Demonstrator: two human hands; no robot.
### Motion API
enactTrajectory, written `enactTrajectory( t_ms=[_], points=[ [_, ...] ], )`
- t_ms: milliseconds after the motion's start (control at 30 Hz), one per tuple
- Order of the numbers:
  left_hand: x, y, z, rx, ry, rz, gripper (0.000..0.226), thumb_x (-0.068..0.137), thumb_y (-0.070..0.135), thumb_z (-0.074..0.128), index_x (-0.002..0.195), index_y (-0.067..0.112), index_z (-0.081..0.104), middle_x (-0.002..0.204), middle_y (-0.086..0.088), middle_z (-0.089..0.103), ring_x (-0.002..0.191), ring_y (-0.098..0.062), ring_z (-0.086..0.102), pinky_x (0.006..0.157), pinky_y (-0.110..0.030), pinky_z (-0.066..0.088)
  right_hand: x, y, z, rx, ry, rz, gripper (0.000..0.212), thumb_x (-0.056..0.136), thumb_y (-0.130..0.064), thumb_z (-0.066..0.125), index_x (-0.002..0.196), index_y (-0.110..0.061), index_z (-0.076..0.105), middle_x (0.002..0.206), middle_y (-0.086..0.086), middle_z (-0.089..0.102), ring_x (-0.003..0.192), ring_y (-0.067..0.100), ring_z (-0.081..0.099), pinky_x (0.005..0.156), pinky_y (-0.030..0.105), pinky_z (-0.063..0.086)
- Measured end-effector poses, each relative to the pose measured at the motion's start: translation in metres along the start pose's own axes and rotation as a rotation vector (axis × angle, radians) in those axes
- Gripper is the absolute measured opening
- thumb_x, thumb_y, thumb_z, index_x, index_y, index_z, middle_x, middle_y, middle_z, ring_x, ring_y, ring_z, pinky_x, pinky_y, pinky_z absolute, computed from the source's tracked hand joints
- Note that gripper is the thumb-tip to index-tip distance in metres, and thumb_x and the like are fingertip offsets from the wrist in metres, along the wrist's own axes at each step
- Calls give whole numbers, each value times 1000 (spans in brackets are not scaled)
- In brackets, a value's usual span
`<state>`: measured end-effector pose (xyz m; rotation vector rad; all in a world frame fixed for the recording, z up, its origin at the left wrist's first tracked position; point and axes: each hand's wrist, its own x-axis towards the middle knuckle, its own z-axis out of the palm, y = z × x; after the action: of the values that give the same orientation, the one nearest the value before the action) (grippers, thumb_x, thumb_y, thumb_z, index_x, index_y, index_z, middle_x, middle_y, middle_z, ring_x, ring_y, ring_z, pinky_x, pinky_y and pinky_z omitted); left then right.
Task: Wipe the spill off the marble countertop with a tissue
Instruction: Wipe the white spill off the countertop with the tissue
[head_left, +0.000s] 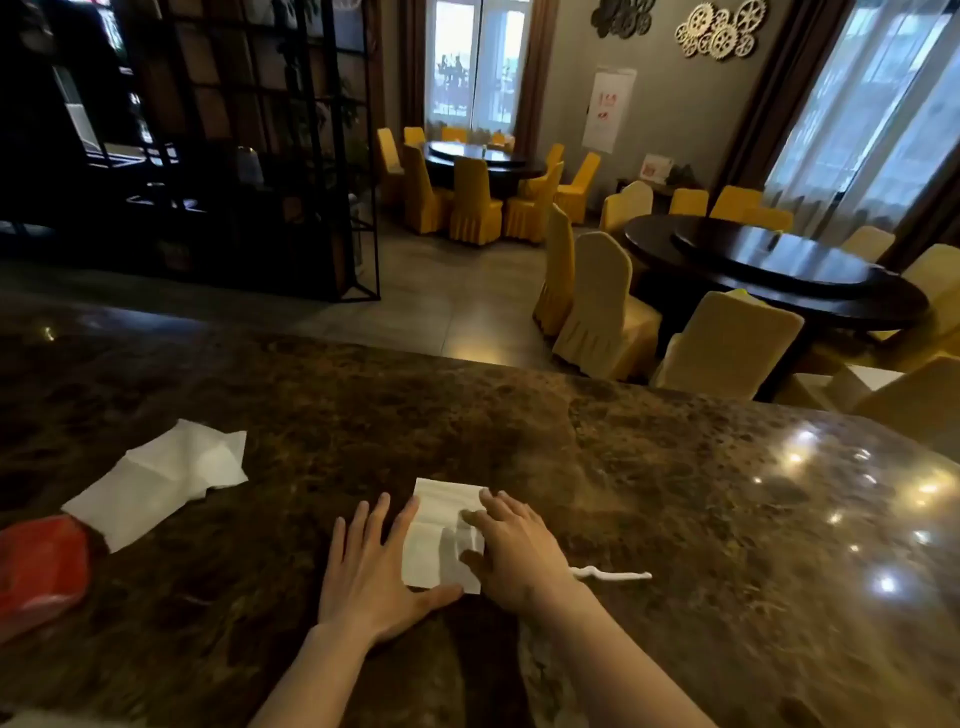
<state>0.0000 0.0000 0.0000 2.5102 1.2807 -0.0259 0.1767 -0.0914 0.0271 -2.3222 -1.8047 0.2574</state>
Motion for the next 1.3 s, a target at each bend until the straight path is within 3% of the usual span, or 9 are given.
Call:
enactTrajectory(
  t_ms=[233, 367, 500, 633, 767, 867, 1033, 1167, 1300],
  points=[
    [3, -33, 22, -6, 2, 6, 135, 61, 107, 42, 159, 40, -22, 173, -1, -22, 158, -25, -24, 131, -52, -11, 20, -29, 27, -41, -73, -89, 64, 97, -32, 63, 153, -28, 31, 165, 2, 22, 153, 26, 11, 122, 46, 12],
    [6, -41, 30, 4, -10, 21, 142, 51, 113, 26, 158, 35, -26, 171, 0, -27, 155, -24, -30, 130, -52, -14, 22, -37, 31, -47, -144, -80, 58, 98, -34, 60, 151, -26, 37, 162, 2, 27, 149, 27, 20, 121, 49, 24],
    [6, -42, 33, -22, -14, 23, 151, 40, 116, 13, 159, 33, -26, 170, 1, -29, 153, -22, -35, 129, -51, -17, 18, -37, 29, -54, 18, -128, 29, 100, -27, 57, 129, -23, 59, 133, -1, 54, 122, 21, 49, 95, 39, 52],
    [8, -45, 33, -8, -34, 14, 149, 44, 117, 18, 157, 31, -29, 169, 2, -31, 152, -21, -36, 129, -51, -17, 8, -33, 29, -31, 137, -48, 18, 101, -23, 55, 114, -21, 68, 110, 0, 66, 100, 21, 62, 75, 32, 51],
    [8, -42, 29, 7, -53, 37, 147, 45, 117, 17, 153, 31, -32, 169, 2, -32, 152, -19, -36, 130, -51, -17, 1, -22, 16, 520, 265, 276, 17, 102, -22, 54, 98, -22, 70, 85, -4, 71, 77, 15, 64, 65, 35, 50],
    [14, -28, 19, 14, -37, 68, 147, 46, 117, 15, 156, 31, -30, 168, 3, -32, 152, -18, -36, 129, -50, -19, -3, -6, -12, 1025, 373, 565, 27, 103, -23, 53, 84, -18, 72, 68, -9, 61, 64, 10, 54, 54, 22, 41],
    [26, 16, 15, -2, -31, 141, 146, 51, 116, 21, 157, 29, -29, 169, 3, -32, 153, -17, -34, 130, -49, -17, -27, 44, -57, 1629, 444, 848, 26, 105, -23, 50, 107, -10, 73, 104, 15, 73, 92, 32, 67, 86, 48, 53],
    [31, 50, 27, 4, -84, 177, 148, 51, 115, 26, 158, 29, -29, 169, 3, -31, 154, -17, -33, 130, -49, -17, -62, 92, -80, 1643, 674, 925, 26, 104, -14, 51, 111, 2, 70, 110, 29, 69, 96, 39, 66, 96, 57, 51],
    [34, 69, 40, 32, -110, 190, 147, 53, 114, 27, 157, 27, -30, 169, 2, -32, 153, -18, -34, 130, -49, -16, -100, 128, -84, 1059, 847, 919, 32, 103, -22, 52, 83, -8, 72, 76, 22, 63, 73, 26, 57, 65, 38, 45]
  ],
)
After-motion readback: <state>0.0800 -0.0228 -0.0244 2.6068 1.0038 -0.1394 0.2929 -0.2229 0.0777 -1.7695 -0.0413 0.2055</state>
